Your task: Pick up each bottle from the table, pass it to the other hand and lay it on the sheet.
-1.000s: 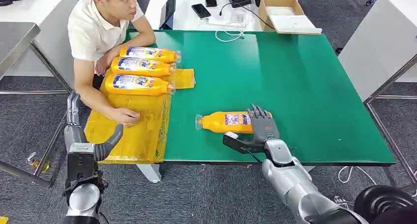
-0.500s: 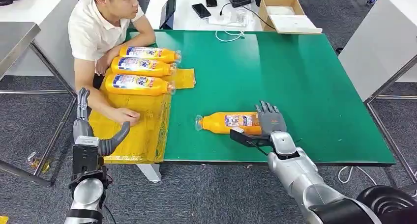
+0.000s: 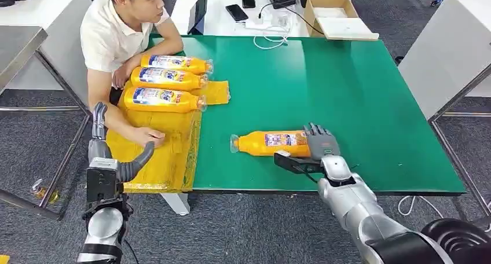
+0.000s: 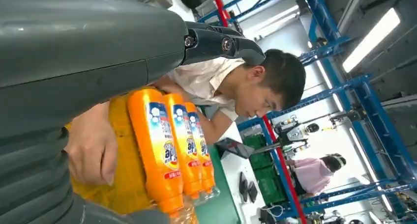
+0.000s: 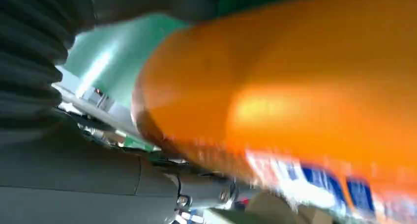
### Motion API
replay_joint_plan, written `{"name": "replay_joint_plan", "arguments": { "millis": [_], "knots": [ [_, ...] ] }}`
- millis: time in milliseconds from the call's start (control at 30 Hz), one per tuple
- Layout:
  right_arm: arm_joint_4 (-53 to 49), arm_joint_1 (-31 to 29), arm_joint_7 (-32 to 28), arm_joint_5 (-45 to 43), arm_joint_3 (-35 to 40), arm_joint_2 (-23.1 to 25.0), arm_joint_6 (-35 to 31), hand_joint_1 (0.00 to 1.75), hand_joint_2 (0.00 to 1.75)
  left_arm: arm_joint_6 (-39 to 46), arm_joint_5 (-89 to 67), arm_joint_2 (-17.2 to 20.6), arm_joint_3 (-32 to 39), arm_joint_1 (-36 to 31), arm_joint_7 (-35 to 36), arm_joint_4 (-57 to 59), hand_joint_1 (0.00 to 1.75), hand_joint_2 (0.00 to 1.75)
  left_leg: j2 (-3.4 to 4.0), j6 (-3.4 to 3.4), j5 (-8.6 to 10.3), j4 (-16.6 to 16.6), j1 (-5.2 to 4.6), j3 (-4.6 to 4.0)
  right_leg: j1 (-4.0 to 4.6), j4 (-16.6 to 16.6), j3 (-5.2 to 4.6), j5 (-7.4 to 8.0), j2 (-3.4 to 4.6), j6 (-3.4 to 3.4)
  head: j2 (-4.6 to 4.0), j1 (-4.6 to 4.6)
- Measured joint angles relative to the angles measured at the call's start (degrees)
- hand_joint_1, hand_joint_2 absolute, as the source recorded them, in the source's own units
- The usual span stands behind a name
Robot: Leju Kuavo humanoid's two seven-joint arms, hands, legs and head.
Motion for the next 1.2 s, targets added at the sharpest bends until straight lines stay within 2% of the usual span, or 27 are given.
{"name": "replay_joint_plan", "arguments": {
  "millis": [100,200,467,800,867,967,1067,1200],
  "knots": [
    [0.11,0.18,-1.12,-1.05,-0.72,-0.13,0.26,1.75,1.75,-1.36,1.38,0.0,-0.15,-0.13,0.42,0.39,0.0,1.75,-0.04,0.0,0.0,0.0,0.0,0.07,0.0,-0.02,0.02,0.0,-0.01,0.0,0.0,0.0],
    [0.22,0.67,-4.67,-3.12,-1.9,-0.63,0.24,1.75,1.75,-1.68,1.7,0.02,-0.41,-0.26,0.44,0.81,0.0,1.75,-0.03,0.0,-0.01,0.0,0.0,0.1,0.0,-0.01,0.08,0.0,-0.01,0.0,0.0,0.02],
    [0.33,2.85,-19.53,-14.31,-9.04,-1.11,1.94,1.75,1.75,-2.84,4.39,0.52,-0.9,-0.61,-0.48,1.79,0.0,1.75,0.05,-0.01,-0.03,0.0,0.02,0.16,0.05,-0.02,0.09,0.0,0.07,0.0,0.0,0.0],
    [-0.05,5.74,-34.52,-24.59,-16.37,0.37,2.45,1.75,1.75,-5.62,7.32,0.98,-0.94,-0.27,-0.06,2.19,0.0,1.75,0.07,-0.02,-0.03,-0.01,0.08,0.2,0.11,0.01,0.19,0.0,0.07,-0.01,0.0,0.0],
    [-0.81,6.73,-37.84,-27.42,-17.51,1.18,2.07,1.75,1.75,-7.52,8.97,1.01,-1.03,0.31,0.75,2.16,0.0,1.75,0.07,-0.02,-0.02,-0.01,0.08,0.14,0.11,0.02,0.17,0.0,0.06,-0.01,0.0,0.0],
    [-4.53,9.74,-42.43,-33.39,-18.73,3.26,2.36,1.75,1.75,-14.83,18.91,0.9,-1.4,1.91,5.41,2.12,0.0,1.75,0.04,-0.02,-0.01,-0.01,0.09,-0.05,0.11,0.03,0.02,0.0,0.06,-0.01,0.0,0.0],
    [-11.22,13.27,-42.82,-40.82,-18.25,5.81,3.52,1.75,1.75,-23.29,32.88,0.92,-2.71,4.25,10.51,2.23,0.0,1.75,0.02,-0.02,-0.01,-0.01,0.09,-0.25,0.11,0.04,-0.19,-0.01,0.06,-0.01,0.0,0.0],
    [-16.37,15.4,-42.18,-43.3,-16.87,7.37,3.63,1.75,1.75,-25.07,35.74,1.07,-3.93,5.74,11.32,2.29,0.0,1.75,-0.01,-0.02,-0.02,-0.01,0.08,-0.42,0.09,0.03,-0.33,-0.02,0.04,-0.02,0.0,0.02]
  ]
}}
